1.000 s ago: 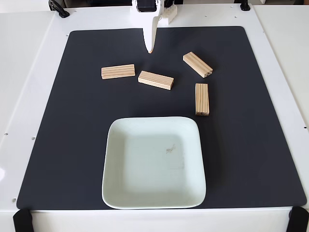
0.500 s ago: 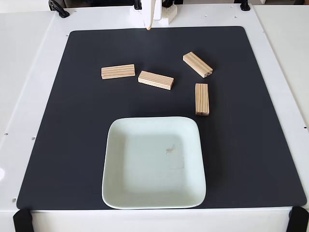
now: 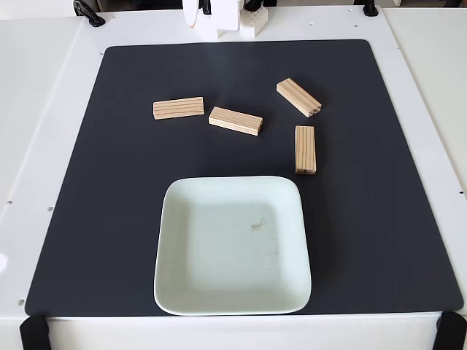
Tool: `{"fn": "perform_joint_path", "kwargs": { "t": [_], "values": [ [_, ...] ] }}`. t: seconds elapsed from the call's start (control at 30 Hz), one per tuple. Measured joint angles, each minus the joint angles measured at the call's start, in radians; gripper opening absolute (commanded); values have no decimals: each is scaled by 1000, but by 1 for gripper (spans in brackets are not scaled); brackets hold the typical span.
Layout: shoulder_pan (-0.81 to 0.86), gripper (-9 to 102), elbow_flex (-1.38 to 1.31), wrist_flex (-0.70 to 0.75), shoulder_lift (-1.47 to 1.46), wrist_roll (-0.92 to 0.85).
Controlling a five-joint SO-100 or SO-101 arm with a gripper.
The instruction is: Pick up the wooden block and place them on the plate.
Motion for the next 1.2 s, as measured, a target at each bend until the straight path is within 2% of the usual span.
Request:
{"fn": "perform_joint_path", "kwargs": {
  "t": [0.23, 0.4, 0.7, 0.83, 1.0, 1.2],
  "values": [
    [72, 0, -57, 11, -291, -210],
    [95, 2, -57, 11, -383, -239],
    [153, 31, 5, -14, -393, -336],
    [199, 38, 144, -120, -351, -417],
    [210, 38, 322, -284, -264, -451],
    [210, 38, 439, -379, -236, -453]
  ]
}}
